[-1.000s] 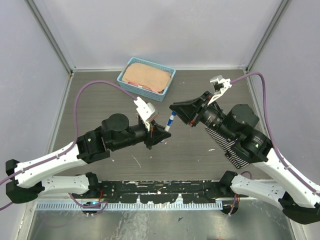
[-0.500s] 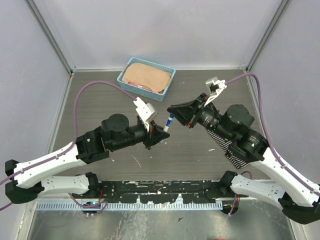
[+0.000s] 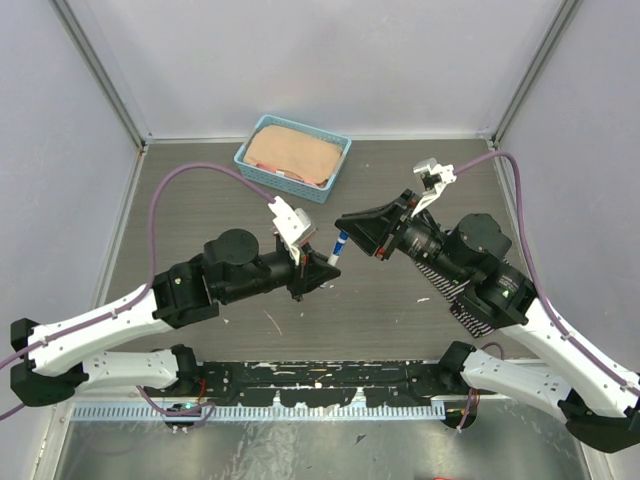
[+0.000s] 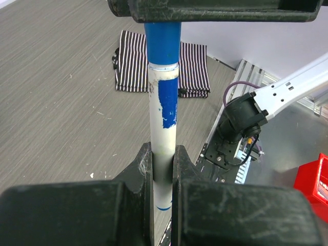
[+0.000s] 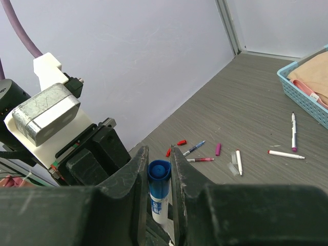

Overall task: Insert the pens into the pen caps
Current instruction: Insert the pen cap onto the pen.

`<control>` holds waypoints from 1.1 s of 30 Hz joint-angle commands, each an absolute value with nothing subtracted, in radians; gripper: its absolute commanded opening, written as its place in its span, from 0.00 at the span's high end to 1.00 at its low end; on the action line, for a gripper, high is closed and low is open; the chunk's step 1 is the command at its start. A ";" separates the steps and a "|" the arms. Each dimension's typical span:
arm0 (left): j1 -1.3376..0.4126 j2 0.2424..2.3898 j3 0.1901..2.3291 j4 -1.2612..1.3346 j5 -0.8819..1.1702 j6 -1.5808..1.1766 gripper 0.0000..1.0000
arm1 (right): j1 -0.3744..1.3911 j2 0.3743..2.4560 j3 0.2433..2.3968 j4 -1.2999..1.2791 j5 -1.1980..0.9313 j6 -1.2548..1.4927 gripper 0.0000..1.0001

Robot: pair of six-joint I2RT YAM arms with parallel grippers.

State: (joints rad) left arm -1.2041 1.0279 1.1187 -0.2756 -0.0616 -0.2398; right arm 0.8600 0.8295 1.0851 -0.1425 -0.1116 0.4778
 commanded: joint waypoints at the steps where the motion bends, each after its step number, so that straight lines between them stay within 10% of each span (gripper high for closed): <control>1: -1.201 1.019 1.154 -0.105 -0.090 -0.235 1.00 | 0.872 0.839 1.050 -0.227 -0.218 0.482 0.99; 33: -1.201 1.001 1.261 0.182 -0.128 -0.114 1.00 | 1.082 0.839 0.804 -0.392 -0.104 0.500 1.00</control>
